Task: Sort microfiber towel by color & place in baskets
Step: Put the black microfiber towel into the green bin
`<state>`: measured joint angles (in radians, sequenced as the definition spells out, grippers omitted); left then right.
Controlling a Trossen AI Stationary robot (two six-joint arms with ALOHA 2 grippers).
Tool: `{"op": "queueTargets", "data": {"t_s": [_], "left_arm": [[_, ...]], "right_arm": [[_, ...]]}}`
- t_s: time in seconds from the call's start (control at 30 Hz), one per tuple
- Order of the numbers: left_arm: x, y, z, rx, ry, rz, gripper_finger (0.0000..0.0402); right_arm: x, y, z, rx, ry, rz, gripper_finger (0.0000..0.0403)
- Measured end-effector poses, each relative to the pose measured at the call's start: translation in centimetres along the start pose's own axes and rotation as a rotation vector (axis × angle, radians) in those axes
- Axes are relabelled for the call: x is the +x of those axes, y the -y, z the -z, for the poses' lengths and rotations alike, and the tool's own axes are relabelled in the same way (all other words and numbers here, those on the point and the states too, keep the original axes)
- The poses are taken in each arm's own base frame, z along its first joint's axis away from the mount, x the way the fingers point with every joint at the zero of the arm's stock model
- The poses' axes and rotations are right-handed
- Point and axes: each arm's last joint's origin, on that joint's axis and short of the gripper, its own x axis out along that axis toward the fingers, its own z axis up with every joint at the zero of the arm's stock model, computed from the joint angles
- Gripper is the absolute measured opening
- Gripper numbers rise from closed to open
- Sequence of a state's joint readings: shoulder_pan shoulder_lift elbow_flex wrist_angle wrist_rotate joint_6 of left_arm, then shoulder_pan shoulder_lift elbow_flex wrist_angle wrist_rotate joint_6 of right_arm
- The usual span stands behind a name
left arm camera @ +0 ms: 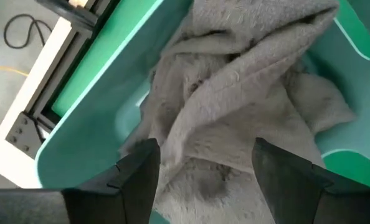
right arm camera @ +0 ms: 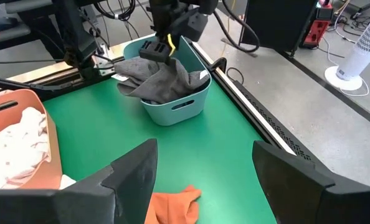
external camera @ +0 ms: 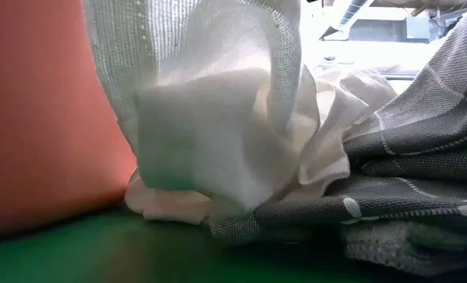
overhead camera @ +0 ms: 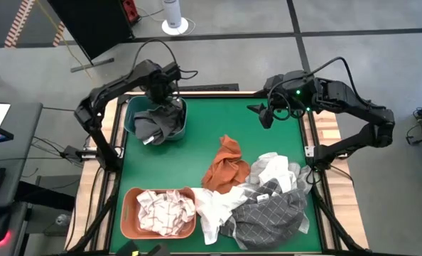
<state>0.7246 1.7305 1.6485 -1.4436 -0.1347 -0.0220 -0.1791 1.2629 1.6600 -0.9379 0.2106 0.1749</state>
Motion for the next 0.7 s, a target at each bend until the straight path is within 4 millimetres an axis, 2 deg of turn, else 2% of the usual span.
{"op": "queueTargets", "data": {"t_s": [0.3, 0.53, 0.7], "left_arm": [[-1.1, 0.9, 1.8, -0.023, -0.094, 0.018, 0.0243], [-1.4, 3.1, 2.0, 0.042, -0.084, 0.022, 0.0243], [-1.6, 3.6, 1.4, 0.092, 0.023, -0.071, 0.0243]], "right_arm": [[0.1, 0.3, -0.1, -0.009, 0.003, 0.012, 0.0291], [0.1, 0.6, -0.1, -0.005, 0.0, 0.024, 0.0291], [0.1, 0.6, 0.1, -0.009, -0.02, 0.026, 0.0291]]}}
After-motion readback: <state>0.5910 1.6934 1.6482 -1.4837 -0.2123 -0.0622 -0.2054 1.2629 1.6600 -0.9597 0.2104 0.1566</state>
